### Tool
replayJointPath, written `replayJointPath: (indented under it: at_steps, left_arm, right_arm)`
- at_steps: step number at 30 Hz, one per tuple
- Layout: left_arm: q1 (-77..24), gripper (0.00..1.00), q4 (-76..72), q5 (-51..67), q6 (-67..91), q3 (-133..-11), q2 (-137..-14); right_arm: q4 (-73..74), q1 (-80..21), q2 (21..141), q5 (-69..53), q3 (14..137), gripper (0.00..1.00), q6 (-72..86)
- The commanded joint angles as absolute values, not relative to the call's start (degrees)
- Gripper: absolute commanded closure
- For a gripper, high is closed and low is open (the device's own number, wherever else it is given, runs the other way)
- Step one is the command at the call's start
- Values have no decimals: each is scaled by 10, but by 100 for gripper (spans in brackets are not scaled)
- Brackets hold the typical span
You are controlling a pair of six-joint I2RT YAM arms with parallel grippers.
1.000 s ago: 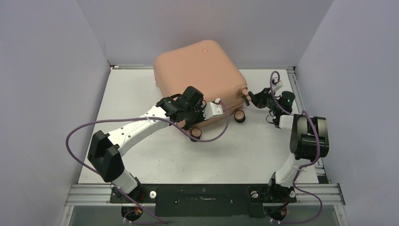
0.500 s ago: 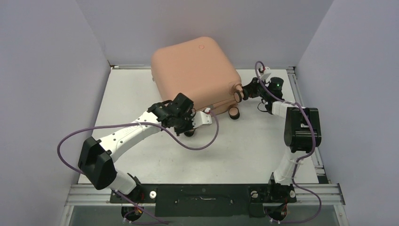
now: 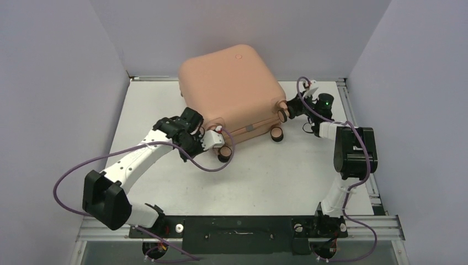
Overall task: Pack the luggage
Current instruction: Zip the luggage at the center of the board.
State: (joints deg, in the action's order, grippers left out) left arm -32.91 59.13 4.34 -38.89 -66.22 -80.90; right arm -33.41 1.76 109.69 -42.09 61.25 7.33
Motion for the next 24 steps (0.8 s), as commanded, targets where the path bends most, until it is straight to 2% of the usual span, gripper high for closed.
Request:
replayJointPath:
  at_steps: [1, 4, 12, 18, 21, 24]
  left_arm:
    - [-264, 100, 621, 107, -400, -728, -749]
    - [-215, 100, 591, 111, -385, -747, -724]
    - [-109, 100, 470, 90, -314, -786, -704]
    - [-136, 100, 555, 233, -323, -858, -728]
    - [-203, 100, 607, 238, -346, -862, -738]
    - [-219, 100, 627, 252, -366, -836, -742]
  right_arm:
    - [-410, 16, 995, -485, 538, 95, 77]
    - [-417, 4, 953, -498, 494, 95, 75]
    - [-386, -114, 878, -496, 442, 95, 57]
    - [-409, -152, 890, -494, 433, 95, 97]
    - [-418, -158, 893, -489, 418, 95, 111]
    - [-404, -157, 895, -470, 413, 95, 100]
